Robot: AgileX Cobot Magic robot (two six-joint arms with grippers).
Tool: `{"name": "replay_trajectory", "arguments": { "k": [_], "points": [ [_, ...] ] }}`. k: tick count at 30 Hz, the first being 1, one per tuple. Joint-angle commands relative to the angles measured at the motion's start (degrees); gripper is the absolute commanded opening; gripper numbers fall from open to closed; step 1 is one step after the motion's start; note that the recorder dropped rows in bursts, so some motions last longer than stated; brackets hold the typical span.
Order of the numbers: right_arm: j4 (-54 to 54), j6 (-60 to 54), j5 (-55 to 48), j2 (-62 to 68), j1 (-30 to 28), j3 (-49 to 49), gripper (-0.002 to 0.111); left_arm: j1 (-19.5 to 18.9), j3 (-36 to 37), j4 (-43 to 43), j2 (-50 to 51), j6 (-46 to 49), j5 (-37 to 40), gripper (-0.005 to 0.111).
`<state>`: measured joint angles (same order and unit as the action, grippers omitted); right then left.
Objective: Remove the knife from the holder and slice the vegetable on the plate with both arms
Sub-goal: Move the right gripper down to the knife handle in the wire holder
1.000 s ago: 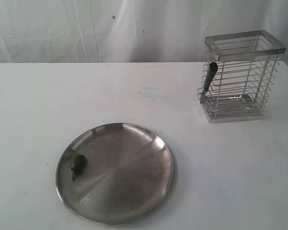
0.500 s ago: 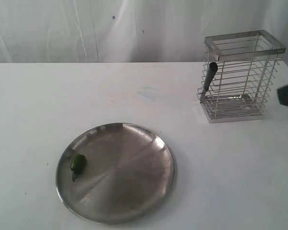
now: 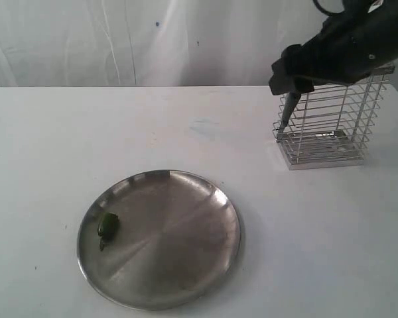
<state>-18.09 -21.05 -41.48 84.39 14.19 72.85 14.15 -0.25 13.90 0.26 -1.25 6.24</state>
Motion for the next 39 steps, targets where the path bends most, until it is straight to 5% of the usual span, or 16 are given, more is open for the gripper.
{"name": "replay_trajectory", "arguments": {
  "k": [1,39],
  "points": [
    [8.26,3.49,0.65,4.53,0.00,4.17,0.066,-0.13,0.25,0.70,-0.26,0.05,-0.18,0.000],
    [18.09,15.24,7.44,15.15,3.38,6.71,0.057,-0.13,0.25,0.70,-0.26,0.05,-0.18,0.000]
  ]
}}
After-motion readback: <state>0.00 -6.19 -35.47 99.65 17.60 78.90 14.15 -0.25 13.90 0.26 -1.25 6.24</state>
